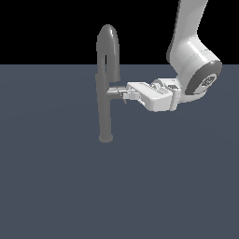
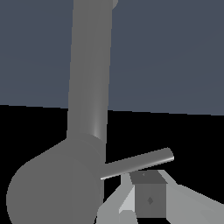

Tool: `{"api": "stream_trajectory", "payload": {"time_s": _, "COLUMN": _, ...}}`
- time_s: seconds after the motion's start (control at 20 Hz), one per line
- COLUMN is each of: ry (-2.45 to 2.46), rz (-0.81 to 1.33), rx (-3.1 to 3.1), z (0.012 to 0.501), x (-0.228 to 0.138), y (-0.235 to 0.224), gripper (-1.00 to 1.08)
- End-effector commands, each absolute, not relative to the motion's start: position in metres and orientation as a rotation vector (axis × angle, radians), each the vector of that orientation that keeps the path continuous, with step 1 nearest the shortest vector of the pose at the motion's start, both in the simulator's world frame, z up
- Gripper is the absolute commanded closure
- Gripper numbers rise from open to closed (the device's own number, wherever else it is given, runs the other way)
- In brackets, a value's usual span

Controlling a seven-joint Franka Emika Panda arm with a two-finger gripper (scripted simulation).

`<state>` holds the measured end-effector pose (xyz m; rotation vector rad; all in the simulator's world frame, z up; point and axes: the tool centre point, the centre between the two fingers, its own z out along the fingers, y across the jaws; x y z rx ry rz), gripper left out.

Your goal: Turn on the faucet by rotating a designated handle.

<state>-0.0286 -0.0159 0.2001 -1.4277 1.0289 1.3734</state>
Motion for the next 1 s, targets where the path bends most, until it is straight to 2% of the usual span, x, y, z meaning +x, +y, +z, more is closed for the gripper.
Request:
{"api": "stream_trajectory", "payload": {"time_s": 0.0, "ry": 1.066, "rz": 1.391, "rx": -1.405, "z": 0.169, "x": -0.029, "y": -0.016, "gripper": 1.08}}
{"api": "stream_trajectory", "payload": {"time_s": 0.2, "ry": 1.075, "rz": 1.399, "rx": -1.398, "z": 0.153, "x": -0.027, "y": -0.016, "gripper": 1.08}}
{"api": "stream_trajectory", "payload": {"time_s": 0.25, "ry": 1.019, "rz": 1.37, "rx": -1.431, "z": 0.19, "x": -0.021, "y": -0.014, "gripper": 1.08}}
{"api": "stream_trajectory", "payload": {"time_s": 0.95, "ry": 1.074, "rz": 1.398, "rx": -1.398, "z": 0.137, "x": -0.001, "y": -0.009, "gripper": 1.08}}
